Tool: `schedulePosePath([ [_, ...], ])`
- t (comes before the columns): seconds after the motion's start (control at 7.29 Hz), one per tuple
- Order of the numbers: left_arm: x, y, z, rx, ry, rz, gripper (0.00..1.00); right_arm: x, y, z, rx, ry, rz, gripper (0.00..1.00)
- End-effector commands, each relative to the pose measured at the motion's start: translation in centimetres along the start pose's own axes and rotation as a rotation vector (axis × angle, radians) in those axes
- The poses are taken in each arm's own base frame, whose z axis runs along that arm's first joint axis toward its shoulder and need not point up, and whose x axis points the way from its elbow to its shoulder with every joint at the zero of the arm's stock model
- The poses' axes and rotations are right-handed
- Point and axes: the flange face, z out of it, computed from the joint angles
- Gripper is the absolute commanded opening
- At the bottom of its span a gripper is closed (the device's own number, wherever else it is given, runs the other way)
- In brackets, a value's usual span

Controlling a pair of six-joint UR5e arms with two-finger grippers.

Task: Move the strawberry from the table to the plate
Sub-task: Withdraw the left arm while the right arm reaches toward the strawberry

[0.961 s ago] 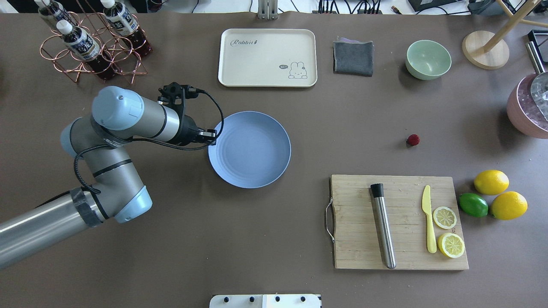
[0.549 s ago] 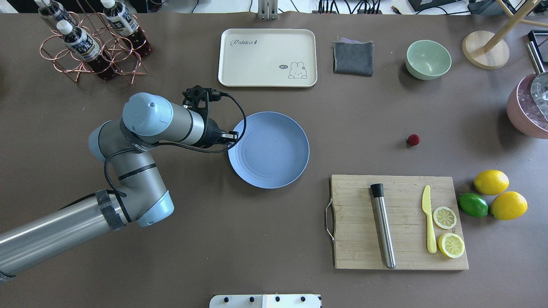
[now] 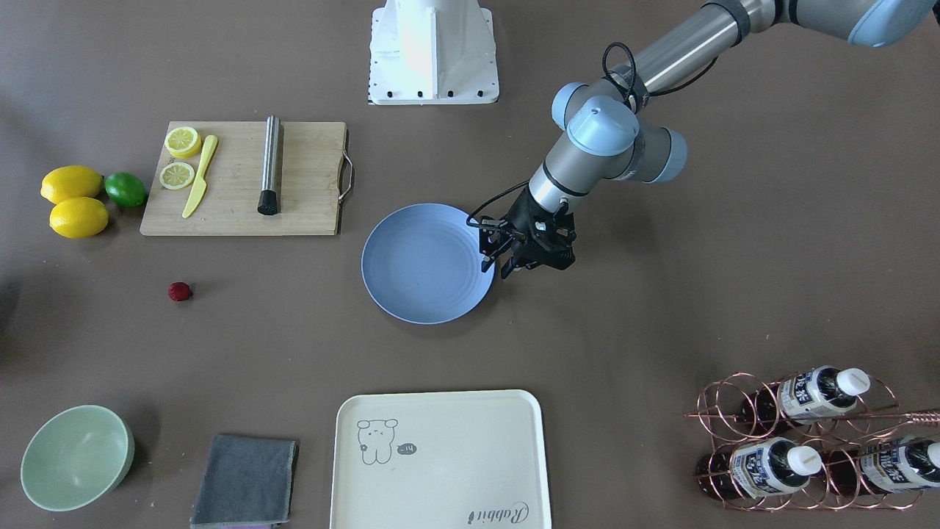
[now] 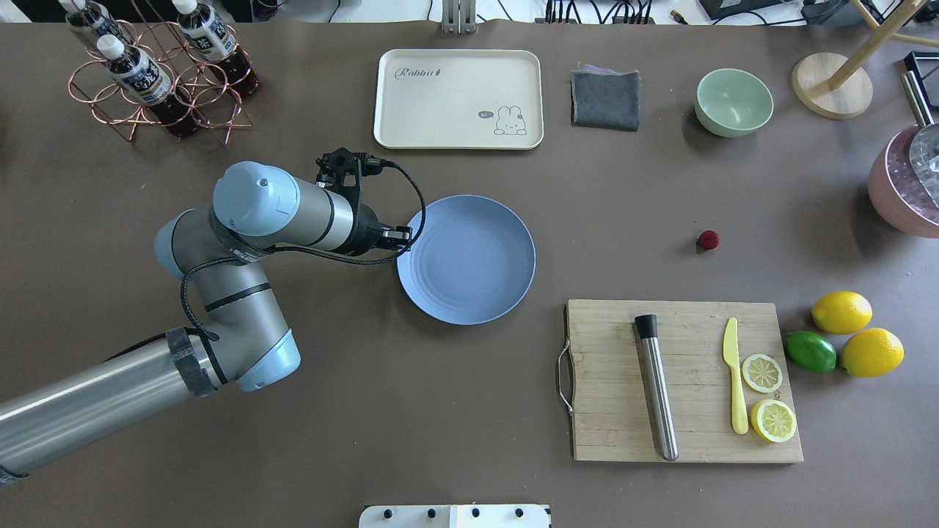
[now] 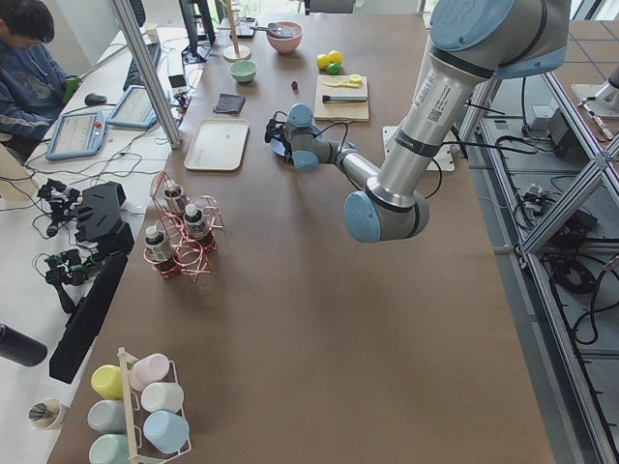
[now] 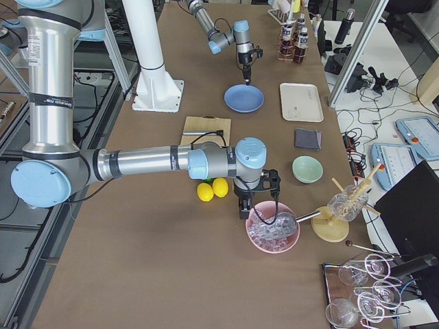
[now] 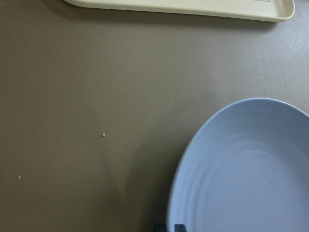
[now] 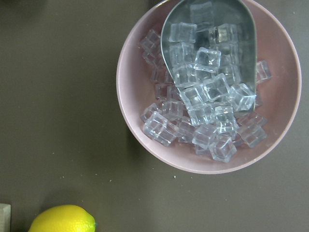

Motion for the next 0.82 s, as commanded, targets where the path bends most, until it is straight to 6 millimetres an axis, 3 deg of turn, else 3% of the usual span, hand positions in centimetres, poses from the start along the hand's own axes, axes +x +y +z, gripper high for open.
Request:
schedulePosePath([
  [0.0, -4.5, -3.0, -5.8, -0.009, -0.053, 0.032, 0.98, -5.5, -2.8, 0.9, -0.012, -0.009, 0.061, 1.00],
  [0.27, -12.3, -4.5, -11.8, -0.041, -0.139, 0.106, 0.98, -12.2, -5.0, 2.2, -0.028, -0.020, 0.123, 1.00],
  [0.55, -26.5, -6.6, -21.2, -0.087, -0.192, 0.221, 0.98, -17.1, -6.2, 3.2, -0.026, -0.001, 0.173, 1.00],
  [0.69, -31.7, -7.2, -25.6, -0.107, -0.230, 0.269, 0.98, -19.2, -6.7, 3.7, -0.019, -0.001, 0.178, 1.00],
])
